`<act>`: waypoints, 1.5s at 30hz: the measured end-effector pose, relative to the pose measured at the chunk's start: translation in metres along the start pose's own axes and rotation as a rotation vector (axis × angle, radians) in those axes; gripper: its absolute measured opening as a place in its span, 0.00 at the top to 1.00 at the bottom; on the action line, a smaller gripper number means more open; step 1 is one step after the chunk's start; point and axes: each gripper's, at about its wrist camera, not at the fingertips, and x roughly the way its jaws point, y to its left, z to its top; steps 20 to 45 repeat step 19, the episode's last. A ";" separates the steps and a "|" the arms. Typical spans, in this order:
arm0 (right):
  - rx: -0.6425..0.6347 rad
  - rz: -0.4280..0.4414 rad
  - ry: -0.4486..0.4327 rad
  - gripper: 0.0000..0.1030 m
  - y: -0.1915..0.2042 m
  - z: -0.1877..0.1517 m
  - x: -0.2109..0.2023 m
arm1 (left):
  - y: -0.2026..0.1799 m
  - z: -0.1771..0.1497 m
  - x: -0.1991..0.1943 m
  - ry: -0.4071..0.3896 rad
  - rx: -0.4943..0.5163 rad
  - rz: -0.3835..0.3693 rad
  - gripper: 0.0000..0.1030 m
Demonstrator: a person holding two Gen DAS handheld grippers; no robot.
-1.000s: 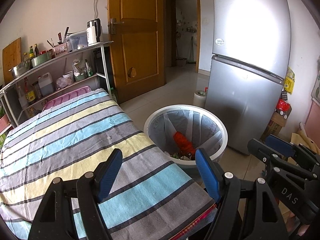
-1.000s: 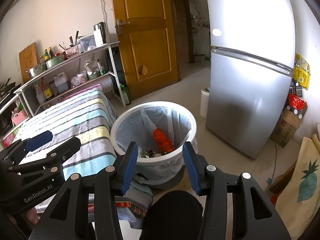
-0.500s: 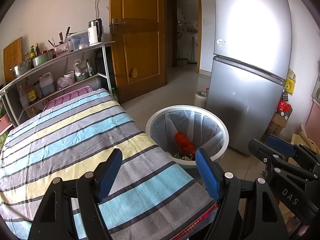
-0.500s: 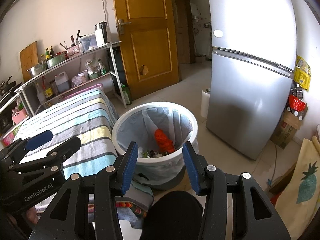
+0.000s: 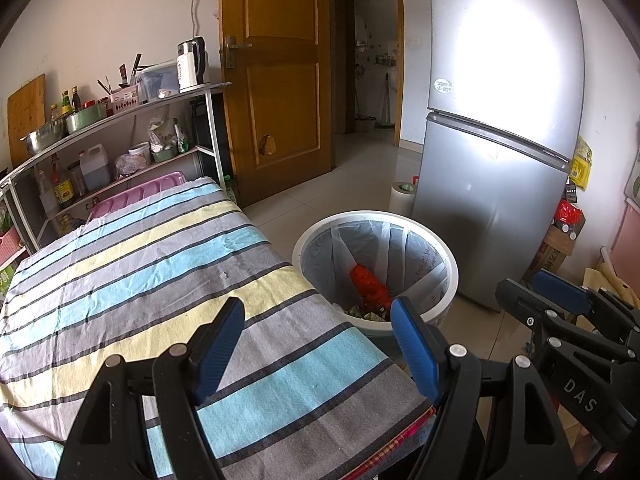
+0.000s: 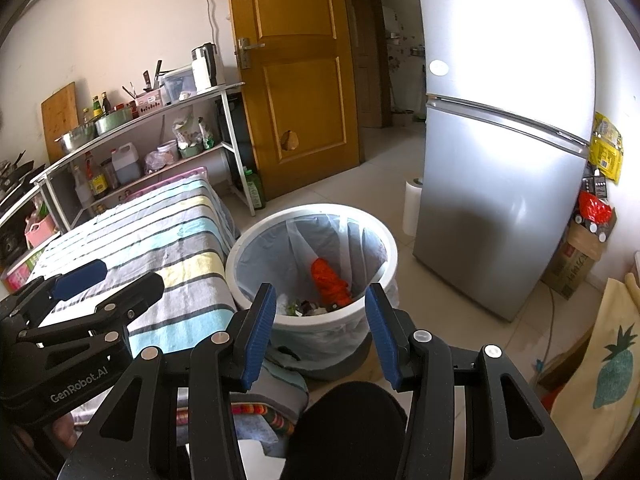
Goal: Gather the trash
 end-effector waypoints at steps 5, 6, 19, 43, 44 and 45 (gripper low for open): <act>0.000 0.001 0.000 0.54 0.000 0.000 0.000 | 0.002 0.000 -0.001 0.002 -0.002 0.002 0.25; 0.001 0.001 0.000 0.54 0.000 0.000 0.000 | 0.001 0.000 0.000 0.001 -0.001 0.001 0.25; 0.001 0.000 0.001 0.54 0.001 0.000 -0.001 | 0.002 0.000 -0.001 0.002 -0.001 0.000 0.25; 0.001 0.000 0.001 0.54 0.001 0.000 -0.001 | 0.002 0.000 -0.001 0.002 -0.001 0.000 0.25; 0.001 0.000 0.001 0.54 0.001 0.000 -0.001 | 0.002 0.000 -0.001 0.002 -0.001 0.000 0.25; 0.001 0.000 0.001 0.54 0.001 0.000 -0.001 | 0.002 0.000 -0.001 0.002 -0.001 0.000 0.25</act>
